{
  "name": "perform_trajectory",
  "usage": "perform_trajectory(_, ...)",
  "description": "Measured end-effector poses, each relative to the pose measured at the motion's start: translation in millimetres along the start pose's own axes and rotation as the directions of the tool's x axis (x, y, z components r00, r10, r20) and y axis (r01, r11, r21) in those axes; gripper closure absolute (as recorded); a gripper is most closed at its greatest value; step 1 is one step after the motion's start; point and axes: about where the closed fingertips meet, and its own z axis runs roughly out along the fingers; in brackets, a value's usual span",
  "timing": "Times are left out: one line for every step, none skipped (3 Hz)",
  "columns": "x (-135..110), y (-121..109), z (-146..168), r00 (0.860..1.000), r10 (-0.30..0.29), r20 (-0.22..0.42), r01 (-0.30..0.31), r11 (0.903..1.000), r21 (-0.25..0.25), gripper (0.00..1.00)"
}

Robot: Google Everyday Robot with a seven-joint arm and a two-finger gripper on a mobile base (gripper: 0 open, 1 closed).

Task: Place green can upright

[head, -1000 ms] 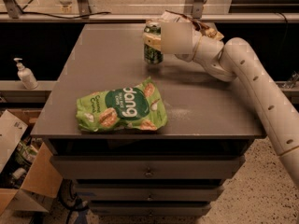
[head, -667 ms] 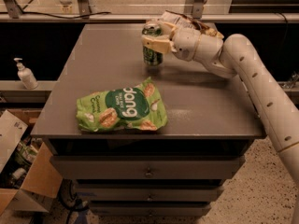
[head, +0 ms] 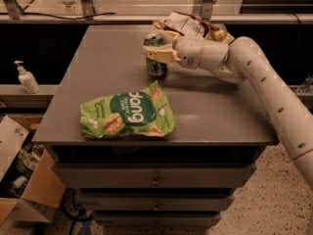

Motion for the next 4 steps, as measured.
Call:
perform_trajectory(5.6,6.9,1.0,1.0,0.008,-0.014,-0.009,0.9999,-0.009,0.85)
perform_trajectory(8.2,12.3,-0.6,1.0,0.011,-0.022,-0.011,0.9998,-0.014,0.6)
perform_trajectory(8.2,12.3,-0.6,1.0,0.011,-0.022,-0.011,0.9998,-0.014,0.37)
perform_trajectory(8.2,16.5,-4.5,1.0,0.01,-0.028,-0.011,0.9998,-0.015,0.14)
